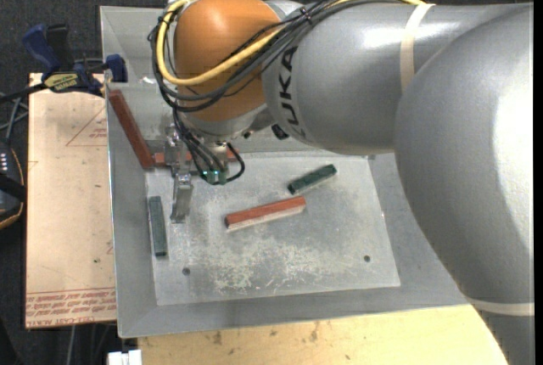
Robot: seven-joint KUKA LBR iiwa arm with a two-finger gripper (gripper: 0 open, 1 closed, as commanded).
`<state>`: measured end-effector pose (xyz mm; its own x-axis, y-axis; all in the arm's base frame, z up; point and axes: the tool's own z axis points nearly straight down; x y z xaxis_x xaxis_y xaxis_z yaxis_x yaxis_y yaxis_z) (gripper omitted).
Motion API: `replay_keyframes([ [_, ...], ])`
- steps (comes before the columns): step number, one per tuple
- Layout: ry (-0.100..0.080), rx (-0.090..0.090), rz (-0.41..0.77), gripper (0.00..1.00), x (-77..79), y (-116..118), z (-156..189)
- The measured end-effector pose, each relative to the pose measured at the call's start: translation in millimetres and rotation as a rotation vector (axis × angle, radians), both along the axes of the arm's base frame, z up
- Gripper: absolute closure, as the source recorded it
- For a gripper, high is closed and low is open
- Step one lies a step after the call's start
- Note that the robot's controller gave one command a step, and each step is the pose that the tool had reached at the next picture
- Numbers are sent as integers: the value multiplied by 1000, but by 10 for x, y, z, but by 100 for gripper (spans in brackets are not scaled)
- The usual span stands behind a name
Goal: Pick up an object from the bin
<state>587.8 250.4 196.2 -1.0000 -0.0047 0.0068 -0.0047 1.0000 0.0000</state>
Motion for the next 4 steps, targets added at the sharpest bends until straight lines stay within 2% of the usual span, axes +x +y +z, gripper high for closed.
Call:
replay_keyframes([
  [1,-4,1,-2,0,9,-6,30],
  [2,-13,4,-194,0,104,-16,-207],
  [3,-8,1,-292,0,312,-204,-447],
  [4,-14,4,-113,100,271,-247,-1236],
])
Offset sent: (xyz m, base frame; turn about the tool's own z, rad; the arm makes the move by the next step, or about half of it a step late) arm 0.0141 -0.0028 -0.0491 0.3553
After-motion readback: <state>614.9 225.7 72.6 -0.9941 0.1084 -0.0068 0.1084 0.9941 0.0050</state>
